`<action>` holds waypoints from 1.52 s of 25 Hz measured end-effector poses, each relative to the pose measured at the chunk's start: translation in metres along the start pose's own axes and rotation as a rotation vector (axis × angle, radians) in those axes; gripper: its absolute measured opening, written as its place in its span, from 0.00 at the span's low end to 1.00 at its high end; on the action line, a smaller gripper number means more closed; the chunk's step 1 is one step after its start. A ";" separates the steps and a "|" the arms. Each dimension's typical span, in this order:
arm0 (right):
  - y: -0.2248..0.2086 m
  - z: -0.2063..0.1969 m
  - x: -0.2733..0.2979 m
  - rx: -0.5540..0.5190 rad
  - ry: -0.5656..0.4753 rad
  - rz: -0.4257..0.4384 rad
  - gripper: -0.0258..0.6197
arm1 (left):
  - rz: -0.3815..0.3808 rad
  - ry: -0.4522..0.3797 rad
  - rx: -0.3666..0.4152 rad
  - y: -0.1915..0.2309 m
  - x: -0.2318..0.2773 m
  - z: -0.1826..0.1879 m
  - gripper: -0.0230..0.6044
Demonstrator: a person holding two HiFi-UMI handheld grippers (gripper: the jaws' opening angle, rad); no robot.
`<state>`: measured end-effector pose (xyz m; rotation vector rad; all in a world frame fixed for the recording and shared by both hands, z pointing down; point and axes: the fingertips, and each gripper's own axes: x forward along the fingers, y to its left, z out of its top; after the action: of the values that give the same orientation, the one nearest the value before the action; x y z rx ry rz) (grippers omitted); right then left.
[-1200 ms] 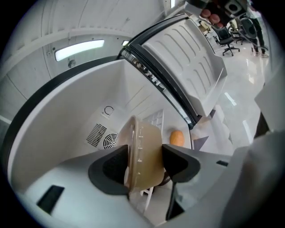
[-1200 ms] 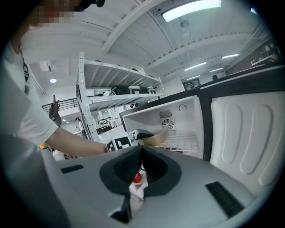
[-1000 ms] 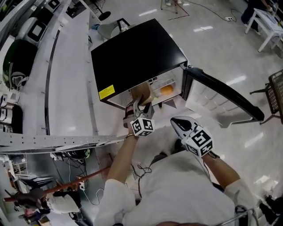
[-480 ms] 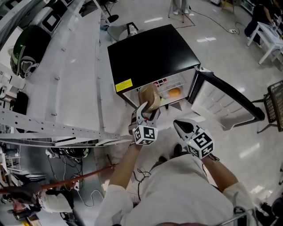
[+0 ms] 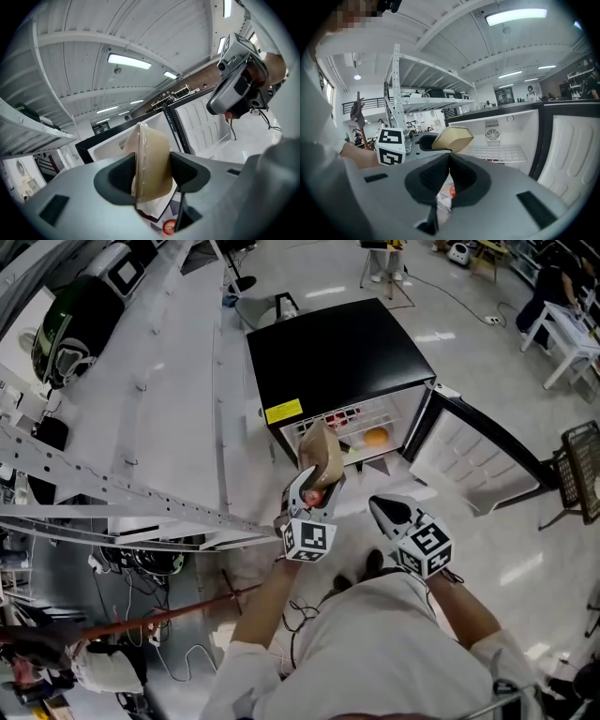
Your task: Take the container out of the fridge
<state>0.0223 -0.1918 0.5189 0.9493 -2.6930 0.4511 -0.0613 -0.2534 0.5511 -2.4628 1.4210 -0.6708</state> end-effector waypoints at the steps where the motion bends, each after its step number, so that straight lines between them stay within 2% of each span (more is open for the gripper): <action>1: 0.003 0.000 0.000 -0.001 0.000 -0.003 0.05 | 0.000 -0.008 -0.010 0.001 -0.005 0.001 0.40; 13: 0.036 -0.003 -0.011 -0.016 -0.013 -0.058 0.05 | -0.001 -0.112 -0.153 0.002 -0.077 0.015 0.40; 24: 0.058 0.002 -0.032 -0.011 -0.075 -0.115 0.05 | -0.011 -0.174 -0.277 0.001 -0.131 0.023 0.40; 28: 0.060 0.003 -0.043 -0.001 -0.101 -0.139 0.05 | -0.021 -0.202 -0.352 0.000 -0.147 0.027 0.40; 38: 0.048 0.001 -0.072 0.007 -0.144 -0.168 0.05 | -0.020 -0.208 -0.441 -0.014 -0.165 0.025 0.40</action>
<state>0.0459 -0.1163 0.4838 1.2420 -2.7075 0.3705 -0.1092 -0.1055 0.4889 -2.7699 1.5988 -0.0984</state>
